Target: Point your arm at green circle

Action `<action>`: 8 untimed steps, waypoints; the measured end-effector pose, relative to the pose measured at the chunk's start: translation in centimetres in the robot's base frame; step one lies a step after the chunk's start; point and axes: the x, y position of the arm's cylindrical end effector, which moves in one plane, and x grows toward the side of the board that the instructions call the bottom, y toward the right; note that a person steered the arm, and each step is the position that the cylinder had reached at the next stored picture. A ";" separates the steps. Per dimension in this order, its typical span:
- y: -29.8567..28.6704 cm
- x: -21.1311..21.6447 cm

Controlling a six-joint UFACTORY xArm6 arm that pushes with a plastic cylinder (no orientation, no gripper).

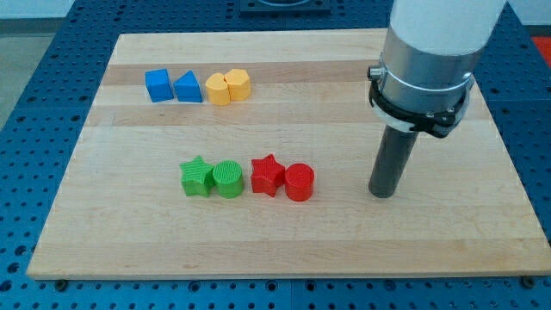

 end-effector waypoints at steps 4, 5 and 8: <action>-5.6 5.5; -11.8 9.5; -19.0 2.1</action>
